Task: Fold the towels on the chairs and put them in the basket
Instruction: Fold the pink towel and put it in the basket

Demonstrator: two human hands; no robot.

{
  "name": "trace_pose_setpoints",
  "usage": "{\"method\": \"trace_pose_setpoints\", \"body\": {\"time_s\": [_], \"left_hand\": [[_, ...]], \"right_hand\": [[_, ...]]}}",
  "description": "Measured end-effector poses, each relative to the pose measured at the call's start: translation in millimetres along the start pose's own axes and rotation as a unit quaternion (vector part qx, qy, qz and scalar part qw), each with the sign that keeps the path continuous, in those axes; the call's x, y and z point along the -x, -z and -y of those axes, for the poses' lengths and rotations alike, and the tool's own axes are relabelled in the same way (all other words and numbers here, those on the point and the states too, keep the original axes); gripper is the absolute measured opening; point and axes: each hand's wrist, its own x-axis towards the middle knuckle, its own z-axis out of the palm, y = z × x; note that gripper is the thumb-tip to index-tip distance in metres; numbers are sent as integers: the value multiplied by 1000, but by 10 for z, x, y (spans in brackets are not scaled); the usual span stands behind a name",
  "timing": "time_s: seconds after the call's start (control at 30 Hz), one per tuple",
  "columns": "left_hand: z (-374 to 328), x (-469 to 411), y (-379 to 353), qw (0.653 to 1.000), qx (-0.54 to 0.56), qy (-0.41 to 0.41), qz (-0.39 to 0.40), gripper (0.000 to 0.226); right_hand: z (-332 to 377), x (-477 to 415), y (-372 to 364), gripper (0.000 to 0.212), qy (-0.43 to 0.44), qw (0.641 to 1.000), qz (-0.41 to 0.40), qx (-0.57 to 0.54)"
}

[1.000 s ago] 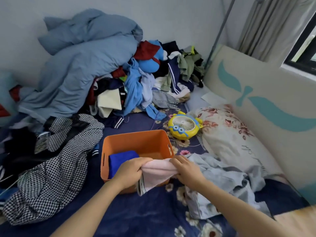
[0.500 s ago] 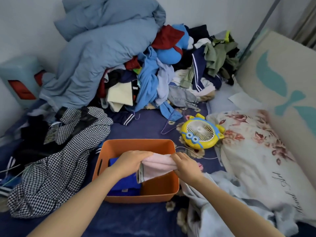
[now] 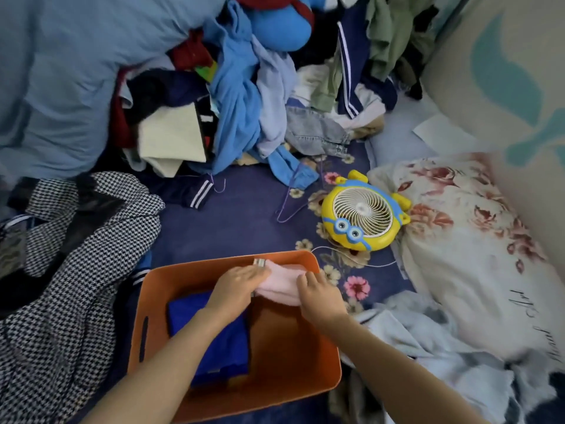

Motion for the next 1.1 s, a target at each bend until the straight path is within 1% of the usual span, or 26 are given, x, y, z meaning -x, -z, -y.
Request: {"method": "trace_pose_setpoints", "body": {"time_s": [0.03,0.07,0.13,0.17,0.2,0.23,0.3,0.33,0.37,0.4,0.43,0.47,0.5,0.53,0.57,0.63,0.67,0.7,0.8,0.87,0.93,1.0,1.1], "left_hand": [[32,2,-87,1000,-19,-18,-13,57],[62,9,-180,999,-39,-36,-11,59],[199,40,-470,992,-94,-89,-3,50],[257,82,-617,989,-106,-99,11,46],[289,113,-725,988,-110,-100,30,44],[333,134,-845,988,-117,-97,34,42],[416,182,-1109,987,-127,-88,37,44],[422,213,-1200,986,-131,-84,54,49],[408,280,-1293,985,-134,-83,69,51],[383,356,-1374,983,-135,-85,89,52],[346,455,-1467,981,-135,-80,117,52],[298,531,-1527,977,-141,-66,148,53],[254,570,-1557,970,-156,-49,181,55],[213,602,-1572,958,-174,-27,225,57],[187,634,-1632,940,-189,-5,284,60],[127,648,-1736,889,-234,-1,394,64],[70,639,-1740,869,-246,-8,429,65],[16,628,-1758,861,-249,-10,444,65],[-108,607,-1753,869,-221,13,443,58],[-155,609,-1678,884,-202,34,420,51],[-168,629,-1555,908,-162,63,380,48],[-158,662,-1395,930,-129,89,331,50],[-145,747,-1141,950,-109,127,264,50]], "right_hand": [[18,-41,-89,44,-12,1000,5,-12],[33,-83,-234,43,-18,1000,9,-14],[91,-170,-532,37,-7,1000,16,11],[118,-193,-660,30,-3,1000,17,24],[129,-217,-756,22,-3,999,24,35],[124,-248,-862,19,-2,999,31,42],[125,-296,-1123,25,6,997,30,67],[128,-295,-1228,27,6,996,40,78],[142,-260,-1302,28,9,994,56,91],[154,-221,-1324,27,10,990,89,106],[170,-165,-1364,28,17,987,107,123],[189,-114,-1461,36,22,981,150,119],[178,-72,-1575,43,48,971,210,102],[180,-50,-1624,46,67,954,276,95],[191,-33,-1622,46,79,942,311,100],[205,-1,-1646,47,96,931,330,122],[218,25,-1660,47,100,928,336,130],[225,22,-1648,47,98,926,341,132],[256,3,-1572,48,82,933,333,107],[259,14,-1462,51,75,943,308,102],[246,50,-1354,50,81,954,264,115],[210,112,-1230,48,73,965,222,122],[128,262,-1054,45,58,981,153,107]]}}
